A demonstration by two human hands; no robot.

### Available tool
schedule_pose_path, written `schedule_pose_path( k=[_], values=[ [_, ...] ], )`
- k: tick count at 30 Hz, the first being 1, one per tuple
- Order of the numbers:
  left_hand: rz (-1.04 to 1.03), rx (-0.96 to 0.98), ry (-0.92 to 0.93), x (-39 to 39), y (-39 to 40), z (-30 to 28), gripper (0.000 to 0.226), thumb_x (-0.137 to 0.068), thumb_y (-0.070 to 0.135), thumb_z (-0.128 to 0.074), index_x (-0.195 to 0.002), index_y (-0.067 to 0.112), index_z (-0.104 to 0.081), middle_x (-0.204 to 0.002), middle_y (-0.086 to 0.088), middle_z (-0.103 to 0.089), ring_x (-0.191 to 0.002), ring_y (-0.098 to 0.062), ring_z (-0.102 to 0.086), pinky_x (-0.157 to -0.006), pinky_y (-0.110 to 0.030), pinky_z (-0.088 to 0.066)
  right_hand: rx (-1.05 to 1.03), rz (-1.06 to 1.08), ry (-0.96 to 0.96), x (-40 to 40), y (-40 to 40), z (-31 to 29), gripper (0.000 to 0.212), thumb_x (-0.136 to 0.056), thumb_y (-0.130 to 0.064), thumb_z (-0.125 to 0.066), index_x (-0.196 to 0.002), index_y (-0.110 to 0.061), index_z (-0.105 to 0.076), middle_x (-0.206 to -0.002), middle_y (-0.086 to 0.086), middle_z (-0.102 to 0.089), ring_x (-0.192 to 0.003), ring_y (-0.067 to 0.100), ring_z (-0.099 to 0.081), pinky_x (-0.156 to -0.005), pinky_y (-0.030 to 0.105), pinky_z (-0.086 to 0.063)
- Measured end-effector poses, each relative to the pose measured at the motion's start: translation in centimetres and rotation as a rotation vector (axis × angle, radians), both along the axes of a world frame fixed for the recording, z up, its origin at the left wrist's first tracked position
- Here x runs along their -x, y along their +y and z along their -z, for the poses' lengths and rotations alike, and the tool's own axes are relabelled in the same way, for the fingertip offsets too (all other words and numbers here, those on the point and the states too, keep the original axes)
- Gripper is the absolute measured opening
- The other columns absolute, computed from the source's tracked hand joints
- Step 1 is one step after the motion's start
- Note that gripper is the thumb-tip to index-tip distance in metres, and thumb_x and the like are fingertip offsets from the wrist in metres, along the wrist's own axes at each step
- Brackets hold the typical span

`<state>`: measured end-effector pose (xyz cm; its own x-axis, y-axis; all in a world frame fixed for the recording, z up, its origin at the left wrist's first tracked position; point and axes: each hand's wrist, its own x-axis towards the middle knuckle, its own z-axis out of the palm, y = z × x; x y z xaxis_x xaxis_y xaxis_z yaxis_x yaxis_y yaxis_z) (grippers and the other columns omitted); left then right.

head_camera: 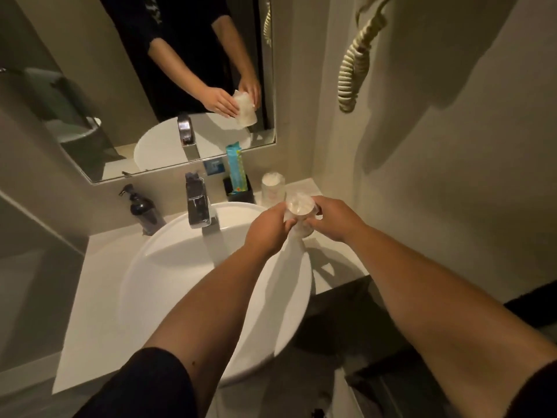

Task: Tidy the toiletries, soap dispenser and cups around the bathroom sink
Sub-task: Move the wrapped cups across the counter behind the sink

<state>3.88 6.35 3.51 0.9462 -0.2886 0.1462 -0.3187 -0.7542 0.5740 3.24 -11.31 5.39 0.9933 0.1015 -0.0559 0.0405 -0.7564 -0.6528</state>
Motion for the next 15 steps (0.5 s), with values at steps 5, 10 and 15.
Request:
schedule_pose_path(
  k=[5, 10, 15],
  values=[
    [-0.029, -0.019, 0.006, -5.1, -1.9, 1.0, 0.033, -0.093, 0.032, -0.053, -0.123, 0.017, -0.052, -0.114, -0.009, -0.064, -0.101, -0.032, -0.058, -0.070, -0.032, -0.036, -0.070, 0.031, 0.026, -5.3, -1.6, 1.1, 0.044, -0.075, -0.028, -0.066, -0.119, -0.028, -0.059, -0.100, -0.009, -0.065, -0.092, 0.013, -0.060, -0.080, 0.029, -0.049],
    [-0.035, 0.027, 0.027, -10.0, -3.3, 2.7, 0.033, -0.092, 0.029, -0.053, -0.123, 0.017, -0.053, -0.109, -0.010, -0.066, -0.097, -0.033, -0.059, -0.069, -0.029, -0.032, -0.081, 0.060, 0.022, -10.3, -2.3, 3.1, 0.049, -0.076, -0.026, -0.066, -0.124, -0.027, -0.056, -0.102, -0.008, -0.063, -0.094, 0.014, -0.059, -0.075, 0.026, -0.045],
    [0.001, 0.020, 0.074, -14.9, -4.6, 6.2, 0.036, -0.093, 0.026, -0.054, -0.128, 0.018, -0.052, -0.116, -0.008, -0.065, -0.103, -0.029, -0.059, -0.072, -0.028, -0.035, -0.021, 0.119, 0.036, -14.7, -3.1, 6.8, 0.049, -0.079, -0.022, -0.065, -0.126, -0.022, -0.055, -0.113, 0.003, -0.064, -0.100, 0.019, -0.058, -0.077, 0.026, -0.040]
  ],
)
